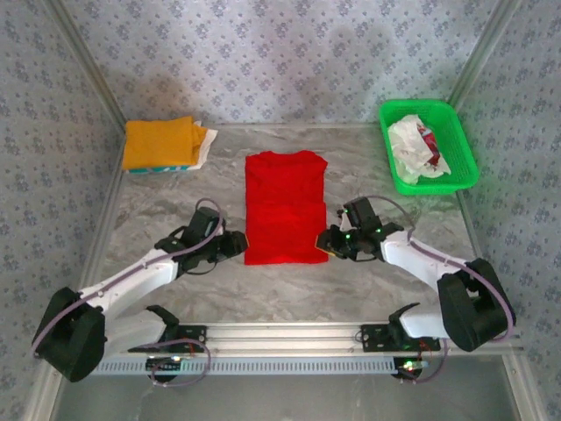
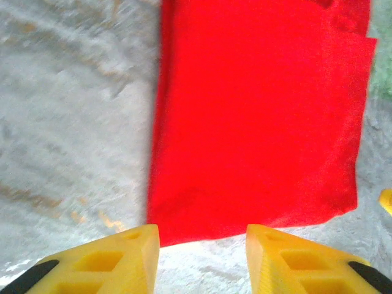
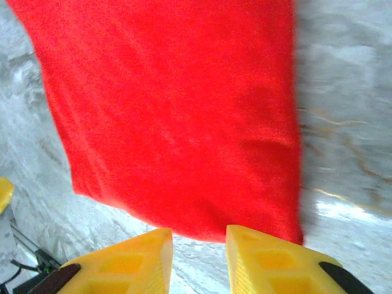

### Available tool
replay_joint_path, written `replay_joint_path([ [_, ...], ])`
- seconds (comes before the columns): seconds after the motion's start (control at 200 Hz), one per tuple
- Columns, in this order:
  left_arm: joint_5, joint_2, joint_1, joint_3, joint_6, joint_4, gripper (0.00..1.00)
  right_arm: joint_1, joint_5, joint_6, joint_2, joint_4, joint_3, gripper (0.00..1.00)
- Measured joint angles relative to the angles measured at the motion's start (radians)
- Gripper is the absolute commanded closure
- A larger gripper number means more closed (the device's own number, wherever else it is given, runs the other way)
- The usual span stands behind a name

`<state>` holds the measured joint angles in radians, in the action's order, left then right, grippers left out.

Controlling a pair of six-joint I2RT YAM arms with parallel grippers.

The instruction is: Fold and stack the t-shirts

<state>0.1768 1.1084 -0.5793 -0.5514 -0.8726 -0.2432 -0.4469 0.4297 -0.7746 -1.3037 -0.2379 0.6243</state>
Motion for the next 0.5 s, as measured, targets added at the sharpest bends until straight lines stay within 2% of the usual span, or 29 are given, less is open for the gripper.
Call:
replay_joint_path([
  [0.27,0.123,0.123,0.014,0.038,-0.032,-0.008,0.48,0.019,-0.004,0.000,-0.018,-0.005,-0.037,0.66],
  [0.5,0.151,0.233,-0.013,-0.002,-0.035,0.015,0.48,0.019,-0.004,0.000,-0.024,0.016,-0.053,0.66],
])
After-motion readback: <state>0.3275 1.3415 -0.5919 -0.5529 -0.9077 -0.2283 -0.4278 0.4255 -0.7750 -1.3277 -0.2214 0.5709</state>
